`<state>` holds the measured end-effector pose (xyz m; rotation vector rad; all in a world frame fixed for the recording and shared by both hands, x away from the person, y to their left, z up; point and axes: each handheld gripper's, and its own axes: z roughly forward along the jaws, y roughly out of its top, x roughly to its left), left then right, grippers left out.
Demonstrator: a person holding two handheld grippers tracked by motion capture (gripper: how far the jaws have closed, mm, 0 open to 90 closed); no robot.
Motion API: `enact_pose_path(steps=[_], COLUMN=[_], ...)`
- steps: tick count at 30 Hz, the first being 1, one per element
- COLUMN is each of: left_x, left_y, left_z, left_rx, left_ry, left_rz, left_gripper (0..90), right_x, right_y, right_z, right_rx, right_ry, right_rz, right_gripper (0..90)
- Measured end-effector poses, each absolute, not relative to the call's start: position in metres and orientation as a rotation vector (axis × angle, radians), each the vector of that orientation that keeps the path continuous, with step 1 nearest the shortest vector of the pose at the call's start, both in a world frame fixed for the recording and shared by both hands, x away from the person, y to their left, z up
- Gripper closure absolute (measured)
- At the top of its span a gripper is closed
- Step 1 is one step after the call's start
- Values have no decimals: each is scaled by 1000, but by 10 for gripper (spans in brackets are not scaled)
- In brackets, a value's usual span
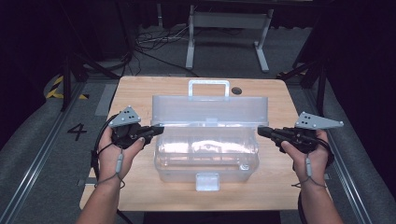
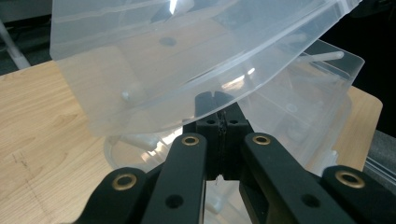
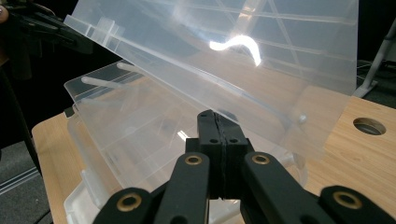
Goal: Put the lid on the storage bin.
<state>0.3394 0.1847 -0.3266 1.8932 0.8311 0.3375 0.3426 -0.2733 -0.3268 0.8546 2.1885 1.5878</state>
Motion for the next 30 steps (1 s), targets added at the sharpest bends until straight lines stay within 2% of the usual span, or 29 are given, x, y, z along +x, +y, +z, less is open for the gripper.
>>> enact_pose_path(steps=[30], left_x=[335], left_y=[190], left_z=[-334], left_rx=[1941], left_ry=[873], left_rz=[278], left_gripper=[893], right_x=[334], right_y=[-277], right_z=[-330], right_rx=[878], right_ry=[2265], right_rz=[1505], right_gripper=[900])
